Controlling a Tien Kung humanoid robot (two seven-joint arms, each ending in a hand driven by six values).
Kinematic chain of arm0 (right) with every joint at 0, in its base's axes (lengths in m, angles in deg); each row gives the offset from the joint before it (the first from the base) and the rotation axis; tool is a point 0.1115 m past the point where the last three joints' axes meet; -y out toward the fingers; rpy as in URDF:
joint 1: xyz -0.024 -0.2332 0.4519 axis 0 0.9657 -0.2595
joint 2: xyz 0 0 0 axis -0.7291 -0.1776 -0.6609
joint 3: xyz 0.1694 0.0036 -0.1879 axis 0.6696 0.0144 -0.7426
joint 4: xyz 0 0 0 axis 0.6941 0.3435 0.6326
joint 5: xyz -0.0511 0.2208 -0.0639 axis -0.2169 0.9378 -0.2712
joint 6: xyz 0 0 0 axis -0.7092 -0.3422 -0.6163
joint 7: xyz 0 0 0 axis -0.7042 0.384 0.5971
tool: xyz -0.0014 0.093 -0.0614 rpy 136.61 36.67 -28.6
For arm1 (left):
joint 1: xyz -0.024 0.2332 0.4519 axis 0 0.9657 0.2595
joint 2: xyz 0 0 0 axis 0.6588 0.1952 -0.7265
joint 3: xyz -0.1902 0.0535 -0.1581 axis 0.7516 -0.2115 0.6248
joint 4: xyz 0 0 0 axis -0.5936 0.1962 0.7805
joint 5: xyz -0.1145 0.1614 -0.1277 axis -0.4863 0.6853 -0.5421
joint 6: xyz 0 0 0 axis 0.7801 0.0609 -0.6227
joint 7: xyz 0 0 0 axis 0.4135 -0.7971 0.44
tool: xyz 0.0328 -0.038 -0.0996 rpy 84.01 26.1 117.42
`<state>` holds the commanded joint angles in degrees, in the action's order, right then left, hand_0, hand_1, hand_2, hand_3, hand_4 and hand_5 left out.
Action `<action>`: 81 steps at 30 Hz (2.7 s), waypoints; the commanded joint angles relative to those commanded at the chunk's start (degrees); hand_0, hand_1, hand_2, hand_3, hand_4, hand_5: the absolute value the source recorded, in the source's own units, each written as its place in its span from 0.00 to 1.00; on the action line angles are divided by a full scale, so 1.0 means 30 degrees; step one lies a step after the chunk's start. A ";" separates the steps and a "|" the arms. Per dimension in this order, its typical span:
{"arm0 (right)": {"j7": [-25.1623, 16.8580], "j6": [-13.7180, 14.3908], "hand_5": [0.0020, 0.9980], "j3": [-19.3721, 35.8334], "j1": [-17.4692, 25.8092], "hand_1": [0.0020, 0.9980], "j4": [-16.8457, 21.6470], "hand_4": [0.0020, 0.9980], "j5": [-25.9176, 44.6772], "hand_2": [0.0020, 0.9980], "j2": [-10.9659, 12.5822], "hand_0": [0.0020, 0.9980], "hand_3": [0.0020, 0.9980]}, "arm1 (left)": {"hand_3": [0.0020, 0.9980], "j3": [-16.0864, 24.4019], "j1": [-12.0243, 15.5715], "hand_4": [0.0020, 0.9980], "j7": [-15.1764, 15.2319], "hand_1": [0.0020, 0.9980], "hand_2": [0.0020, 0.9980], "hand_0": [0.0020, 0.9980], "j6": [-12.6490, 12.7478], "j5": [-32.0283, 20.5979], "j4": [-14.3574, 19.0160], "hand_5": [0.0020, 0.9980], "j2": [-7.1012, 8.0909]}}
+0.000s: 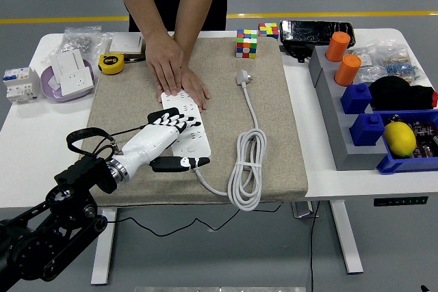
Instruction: Pick up the plug,place it near the board,insert it into the board,press the button
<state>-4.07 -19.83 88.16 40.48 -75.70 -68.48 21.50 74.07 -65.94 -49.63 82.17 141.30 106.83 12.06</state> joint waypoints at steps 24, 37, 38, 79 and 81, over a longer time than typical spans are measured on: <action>0.0024 0.0006 1.00 0.0102 -0.0071 0.81 0.0000 1.00 0.0001 0.79 -0.0083 0.88 0.85 | 0.89 0.0040 0.0000 1.00 -0.0936 0.82 0.77 0.82 0.0569 -0.3440 0.3798 1.00 -0.0056; 0.0024 -0.0020 1.00 0.0063 -0.0076 0.81 0.0000 1.00 -0.0048 0.79 -0.0078 0.88 0.85 | 0.90 0.0651 0.0044 0.73 -0.8530 0.08 0.16 0.18 -0.3269 -0.2405 0.6355 0.35 0.0003; 0.0017 -0.0026 1.00 0.0037 -0.0082 0.81 0.0000 1.00 -0.0034 0.79 -0.0074 0.88 0.85 | 0.90 0.0727 0.0038 0.73 -0.9046 0.08 0.16 0.18 -0.3885 -0.2191 0.6413 0.35 0.0030; 0.0041 -0.0037 1.00 0.0067 -0.0115 0.81 0.0000 1.00 -0.0132 0.79 -0.0037 0.88 0.84 | 0.81 -0.0436 -0.0317 0.41 -0.8610 0.06 0.15 0.16 -0.6950 -0.0305 0.4779 0.12 0.0062; 0.0032 -0.0039 1.00 0.0048 -0.0122 0.80 0.0000 1.00 -0.0110 0.78 -0.0040 0.88 0.84 | 0.81 -0.0453 -0.0342 0.41 -0.8568 0.06 0.15 0.16 -0.6889 -0.0291 0.4838 0.11 0.0059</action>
<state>-3.98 -19.95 88.30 40.12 -75.70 -68.81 21.38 72.71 -66.96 -75.33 61.51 140.43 121.35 12.24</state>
